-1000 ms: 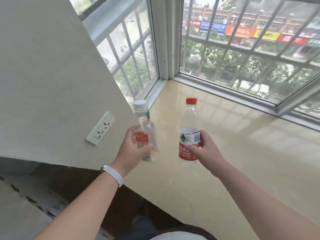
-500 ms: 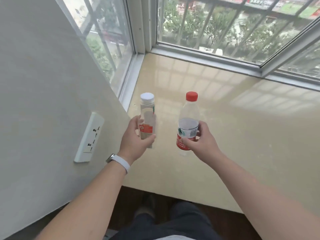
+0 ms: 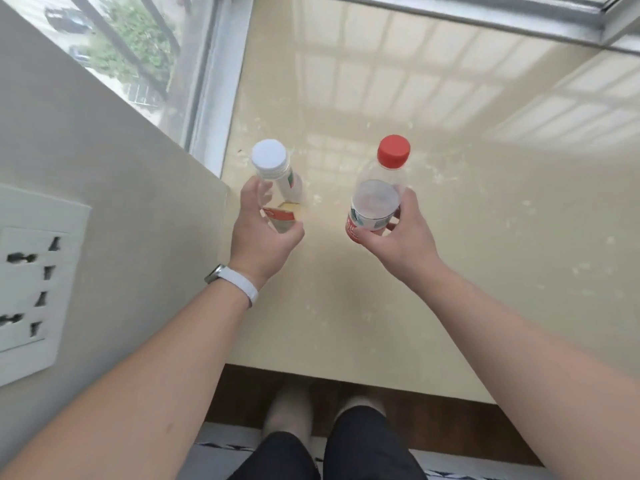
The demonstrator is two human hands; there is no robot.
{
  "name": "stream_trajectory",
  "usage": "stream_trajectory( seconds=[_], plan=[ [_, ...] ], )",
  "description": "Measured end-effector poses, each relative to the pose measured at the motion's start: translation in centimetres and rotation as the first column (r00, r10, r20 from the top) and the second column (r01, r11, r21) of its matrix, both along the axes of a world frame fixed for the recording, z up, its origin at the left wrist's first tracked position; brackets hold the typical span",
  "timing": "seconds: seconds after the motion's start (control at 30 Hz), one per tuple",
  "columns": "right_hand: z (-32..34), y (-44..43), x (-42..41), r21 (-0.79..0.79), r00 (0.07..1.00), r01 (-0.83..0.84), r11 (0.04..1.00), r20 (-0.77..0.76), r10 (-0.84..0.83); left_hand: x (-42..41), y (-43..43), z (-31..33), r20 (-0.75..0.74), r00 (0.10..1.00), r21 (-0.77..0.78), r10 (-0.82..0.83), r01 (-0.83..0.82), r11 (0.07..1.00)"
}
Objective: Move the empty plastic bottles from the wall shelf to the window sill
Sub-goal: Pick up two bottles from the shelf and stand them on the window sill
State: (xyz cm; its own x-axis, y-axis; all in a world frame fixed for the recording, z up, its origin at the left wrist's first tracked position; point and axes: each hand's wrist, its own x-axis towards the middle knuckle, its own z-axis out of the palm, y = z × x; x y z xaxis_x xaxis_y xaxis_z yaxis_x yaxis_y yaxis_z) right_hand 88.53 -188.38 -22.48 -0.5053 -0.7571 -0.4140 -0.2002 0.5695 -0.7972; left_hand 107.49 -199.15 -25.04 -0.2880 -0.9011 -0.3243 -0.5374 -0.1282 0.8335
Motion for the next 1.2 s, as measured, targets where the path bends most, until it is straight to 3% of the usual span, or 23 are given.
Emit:
stream_trajectory(
  seconds=[0.3,0.6,0.97,1.2],
  plan=[
    [-4.6,-1.2,0.1,-0.115,0.998,-0.027,0.993,-0.053,0.021,-1.1,-0.2,-2.7,0.0,1.0,-0.073,-0.007,0.007,0.997],
    [-5.8,-1.5,0.5,-0.099,0.993,-0.072,0.992,-0.101,0.062,-0.8,-0.3,-4.1,0.022,0.999,-0.124,-0.039,0.042,0.991],
    [-5.5,-0.4,-0.3,0.04,0.993,-0.109,0.993,-0.05,0.111,0.6,0.9,-2.6,0.058,0.998,0.054,-0.012,0.009,0.998],
    [0.3,2.9,-1.2,0.182,0.971,-0.144,0.973,-0.162,0.174,3.6,2.7,3.0,0.174,0.981,0.04,-0.09,0.084,0.996]
  ],
)
